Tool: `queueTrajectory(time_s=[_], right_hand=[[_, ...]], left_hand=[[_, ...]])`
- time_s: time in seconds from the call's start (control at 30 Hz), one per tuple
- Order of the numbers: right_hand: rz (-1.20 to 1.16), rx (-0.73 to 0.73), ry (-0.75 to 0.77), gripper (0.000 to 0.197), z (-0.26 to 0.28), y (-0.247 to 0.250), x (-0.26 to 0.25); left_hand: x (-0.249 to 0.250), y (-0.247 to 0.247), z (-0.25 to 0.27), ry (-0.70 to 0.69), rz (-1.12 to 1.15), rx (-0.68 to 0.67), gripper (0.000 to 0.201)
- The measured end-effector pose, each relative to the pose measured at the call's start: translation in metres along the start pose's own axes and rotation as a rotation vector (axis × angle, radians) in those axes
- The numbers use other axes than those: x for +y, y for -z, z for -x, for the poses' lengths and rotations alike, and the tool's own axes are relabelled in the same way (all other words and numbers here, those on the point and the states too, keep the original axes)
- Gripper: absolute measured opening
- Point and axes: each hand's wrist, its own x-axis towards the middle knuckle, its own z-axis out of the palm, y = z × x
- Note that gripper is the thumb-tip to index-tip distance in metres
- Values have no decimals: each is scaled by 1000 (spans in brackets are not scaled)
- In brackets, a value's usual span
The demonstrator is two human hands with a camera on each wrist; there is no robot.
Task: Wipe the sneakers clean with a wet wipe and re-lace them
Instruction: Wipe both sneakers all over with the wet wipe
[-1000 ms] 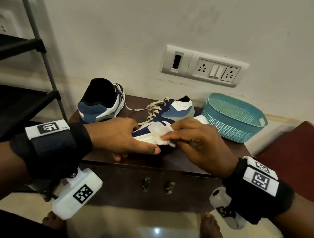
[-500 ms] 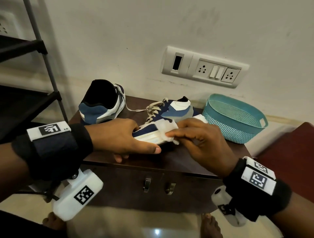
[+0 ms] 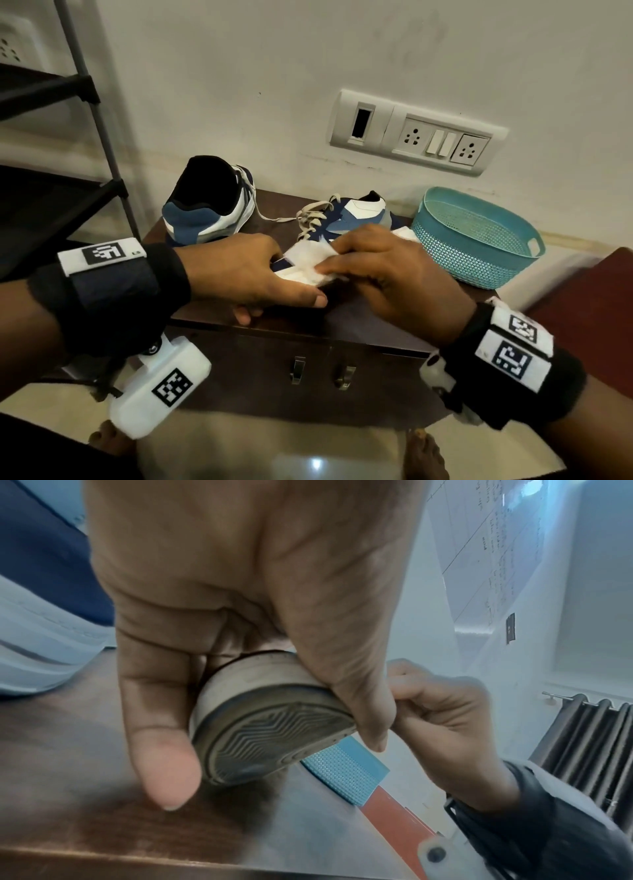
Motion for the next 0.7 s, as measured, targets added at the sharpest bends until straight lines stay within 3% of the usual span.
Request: queueTrajectory(time_s=[0.17, 0.3, 0.4, 0.57, 0.7], right_hand=[[47, -9, -86, 30, 8, 14, 33], [-57, 23, 79, 30, -15, -6, -16], [-91, -13, 112, 30, -17, -8, -14], [46, 71, -126, 28, 12, 8, 35], [40, 179, -379, 29, 29, 1, 45]], left_hand=[[3, -1, 1, 26, -35, 25, 73], [0, 0, 0, -23, -28, 7, 73], [1, -2, 1, -51, -35, 7, 65], [2, -4, 1, 14, -42, 76, 69], [2, -2, 1, 18, -43, 131, 70]])
